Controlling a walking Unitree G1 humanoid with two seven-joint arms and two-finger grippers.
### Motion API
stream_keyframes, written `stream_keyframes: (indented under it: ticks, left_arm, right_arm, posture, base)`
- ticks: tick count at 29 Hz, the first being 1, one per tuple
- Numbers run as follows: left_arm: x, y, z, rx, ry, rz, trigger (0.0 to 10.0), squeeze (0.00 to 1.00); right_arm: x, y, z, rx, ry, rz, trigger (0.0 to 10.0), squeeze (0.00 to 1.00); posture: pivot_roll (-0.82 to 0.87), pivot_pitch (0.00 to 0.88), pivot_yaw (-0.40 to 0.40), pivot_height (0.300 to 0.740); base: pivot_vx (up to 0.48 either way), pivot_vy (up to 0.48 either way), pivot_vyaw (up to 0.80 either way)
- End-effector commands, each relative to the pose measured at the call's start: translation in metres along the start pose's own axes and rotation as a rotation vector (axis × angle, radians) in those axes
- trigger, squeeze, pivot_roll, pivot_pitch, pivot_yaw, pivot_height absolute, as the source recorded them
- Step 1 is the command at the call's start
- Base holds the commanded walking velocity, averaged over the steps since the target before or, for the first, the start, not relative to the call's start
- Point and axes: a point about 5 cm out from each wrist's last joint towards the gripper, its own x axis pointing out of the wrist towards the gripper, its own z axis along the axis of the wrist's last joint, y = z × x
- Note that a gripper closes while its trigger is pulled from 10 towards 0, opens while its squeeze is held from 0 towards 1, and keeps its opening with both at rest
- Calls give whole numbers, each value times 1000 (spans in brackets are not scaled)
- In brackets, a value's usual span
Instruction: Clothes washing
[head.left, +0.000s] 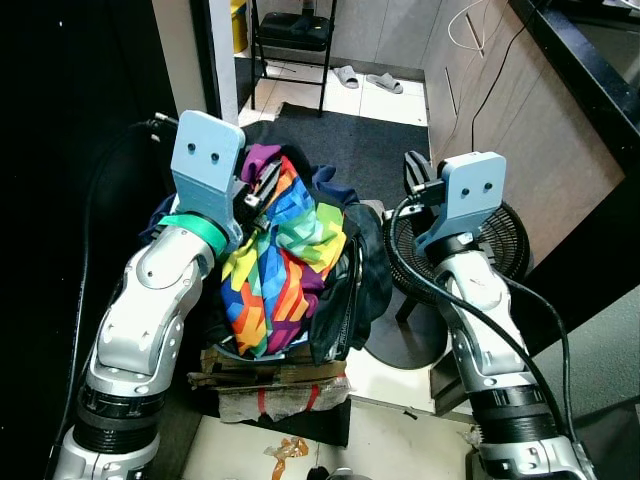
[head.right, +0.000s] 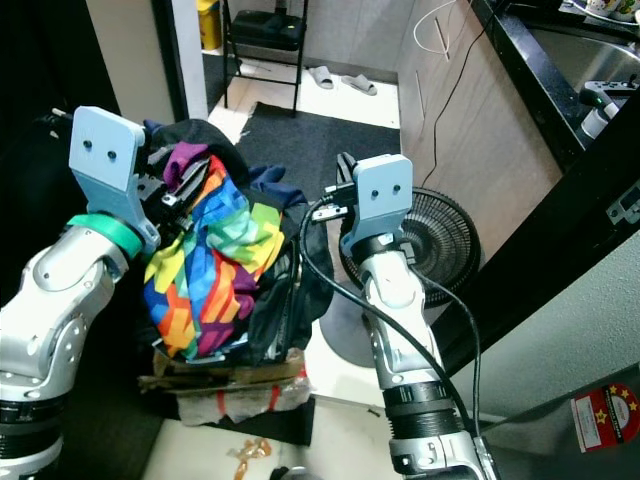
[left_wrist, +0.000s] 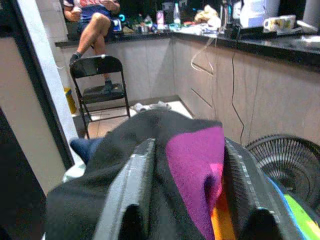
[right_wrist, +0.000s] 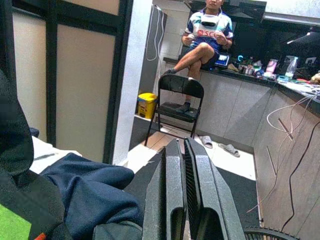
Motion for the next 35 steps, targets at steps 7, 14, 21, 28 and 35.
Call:
stream_keyframes:
  ticks: [7, 14, 21, 28, 35]
  left_arm:
    - [8, 12, 10, -117, -22, 35, 10000, 0]
    - [7, 13, -18, -93, 111, 78, 10000, 0]
    - [13, 22, -20, -251, 132, 134, 10000, 0]
    - [11, -20, -18, -162, 170, -170, 10000, 0]
    - [1, -36, -22, -160, 215, -268, 10000, 0]
  right_arm:
    - [-1, 0, -2, 0, 13, 1, 10000, 0]
    - [-2, -2, -1, -5, 12, -1, 10000, 0]
    - [-2, -1, -2, -4, 13, 3, 10000, 0]
    - [-1, 1, -2, -2, 12, 4, 10000, 0]
    - [-3, 0, -2, -4, 14, 1, 10000, 0]
  posture:
    - [17, 71, -37, 740]
    - [8, 68, -36, 740]
    - [13, 64, -39, 740]
    - [7, 61, -34, 740]
    - [10, 61, -32, 740]
  base:
    - [0, 0, 0]
    - [0, 0, 0]
    - [0, 0, 0]
    - [0, 0, 0]
    - [0, 0, 0]
